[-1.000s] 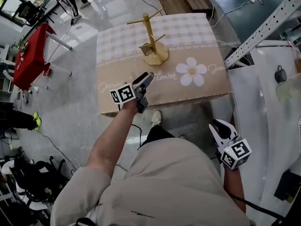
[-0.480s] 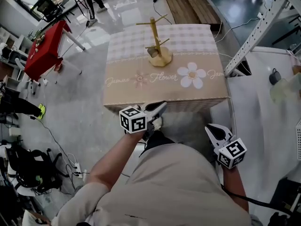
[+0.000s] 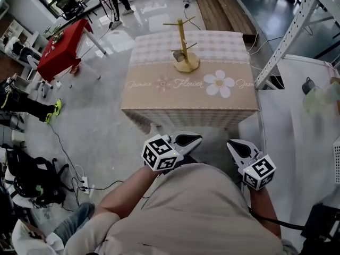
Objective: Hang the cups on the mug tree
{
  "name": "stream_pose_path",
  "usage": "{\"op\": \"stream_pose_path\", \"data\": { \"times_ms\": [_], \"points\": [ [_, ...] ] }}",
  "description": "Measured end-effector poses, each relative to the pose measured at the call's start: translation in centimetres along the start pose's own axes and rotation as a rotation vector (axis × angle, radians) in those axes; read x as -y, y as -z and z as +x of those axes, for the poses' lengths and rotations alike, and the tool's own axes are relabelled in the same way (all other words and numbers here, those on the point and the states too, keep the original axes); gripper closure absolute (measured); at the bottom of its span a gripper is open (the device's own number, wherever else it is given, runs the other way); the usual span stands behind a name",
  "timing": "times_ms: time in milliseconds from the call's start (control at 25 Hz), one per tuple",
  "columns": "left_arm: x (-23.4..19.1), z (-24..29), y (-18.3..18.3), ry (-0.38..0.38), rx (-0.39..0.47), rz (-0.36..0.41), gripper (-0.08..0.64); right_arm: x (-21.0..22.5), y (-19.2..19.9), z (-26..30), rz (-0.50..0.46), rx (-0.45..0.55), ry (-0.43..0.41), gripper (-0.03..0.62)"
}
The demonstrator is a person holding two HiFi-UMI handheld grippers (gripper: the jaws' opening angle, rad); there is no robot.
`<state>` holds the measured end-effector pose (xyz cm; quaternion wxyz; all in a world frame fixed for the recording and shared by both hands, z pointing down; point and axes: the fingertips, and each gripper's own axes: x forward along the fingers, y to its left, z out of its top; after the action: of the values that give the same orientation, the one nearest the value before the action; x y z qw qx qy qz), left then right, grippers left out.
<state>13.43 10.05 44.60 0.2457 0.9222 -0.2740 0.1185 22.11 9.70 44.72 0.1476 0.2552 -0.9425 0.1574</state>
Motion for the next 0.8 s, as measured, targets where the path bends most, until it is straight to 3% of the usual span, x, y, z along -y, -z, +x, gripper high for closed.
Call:
{"op": "stream_pose_path", "data": {
  "times_ms": [240, 800],
  "points": [
    [3.6, -0.1, 0.6, 0.006, -0.019, 0.055, 0.551, -1.7, 0.2, -1.1, -0.022, 0.018, -0.022, 0.577],
    [5.2, 0.6, 1.4, 0.019, -0.014, 0.031, 0.551, -2.9, 1.7, -2.6, -0.032, 0.006, -0.037, 0.578]
  ]
}}
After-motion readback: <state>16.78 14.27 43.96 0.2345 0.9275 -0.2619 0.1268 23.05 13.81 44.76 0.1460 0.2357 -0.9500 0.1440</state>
